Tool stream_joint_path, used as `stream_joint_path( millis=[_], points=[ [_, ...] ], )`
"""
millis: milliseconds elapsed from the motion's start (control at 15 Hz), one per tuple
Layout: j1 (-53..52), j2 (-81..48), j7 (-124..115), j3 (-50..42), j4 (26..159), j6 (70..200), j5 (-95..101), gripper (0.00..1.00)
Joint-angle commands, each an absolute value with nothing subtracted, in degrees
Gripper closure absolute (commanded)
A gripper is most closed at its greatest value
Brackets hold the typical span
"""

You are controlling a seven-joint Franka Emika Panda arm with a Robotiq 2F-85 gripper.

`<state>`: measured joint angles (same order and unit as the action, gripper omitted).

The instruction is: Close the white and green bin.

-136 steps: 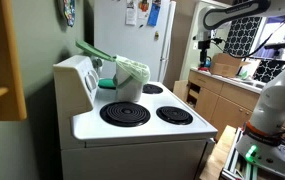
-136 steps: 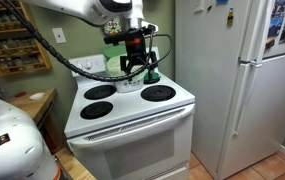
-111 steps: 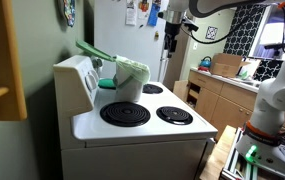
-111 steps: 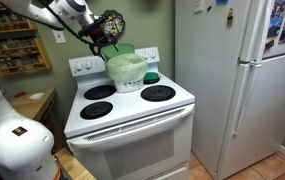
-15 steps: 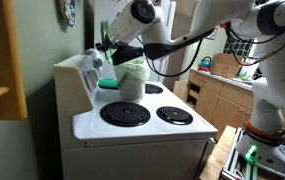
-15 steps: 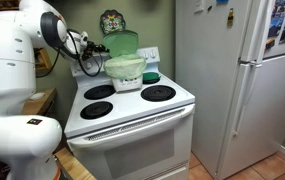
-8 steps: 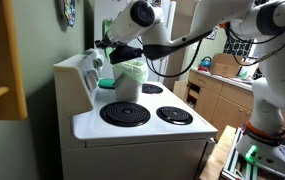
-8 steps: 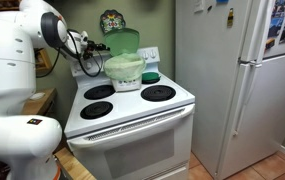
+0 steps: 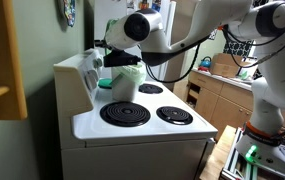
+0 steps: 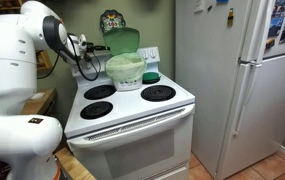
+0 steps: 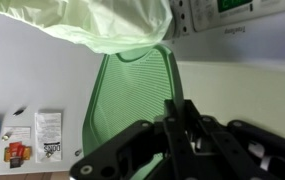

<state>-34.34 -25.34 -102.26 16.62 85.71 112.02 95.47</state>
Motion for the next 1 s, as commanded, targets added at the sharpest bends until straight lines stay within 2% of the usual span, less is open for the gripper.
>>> stream_joint_path(
  millis=[0, 667, 800, 933],
  points=[
    [-35.55, -26.81, -110.64, 16.95, 85.48, 107.14, 96.46, 0.97],
    [-35.33, -27.31, -125.20, 17.42, 85.98, 106.12, 96.43, 0.94],
    [-35.35, -27.01, -125.78, 17.41, 86.28, 105.98, 96.42, 0.60],
    [-35.22, -26.31, -126.17, 17.75, 86.89, 106.57, 96.10, 0.48]
  ],
)
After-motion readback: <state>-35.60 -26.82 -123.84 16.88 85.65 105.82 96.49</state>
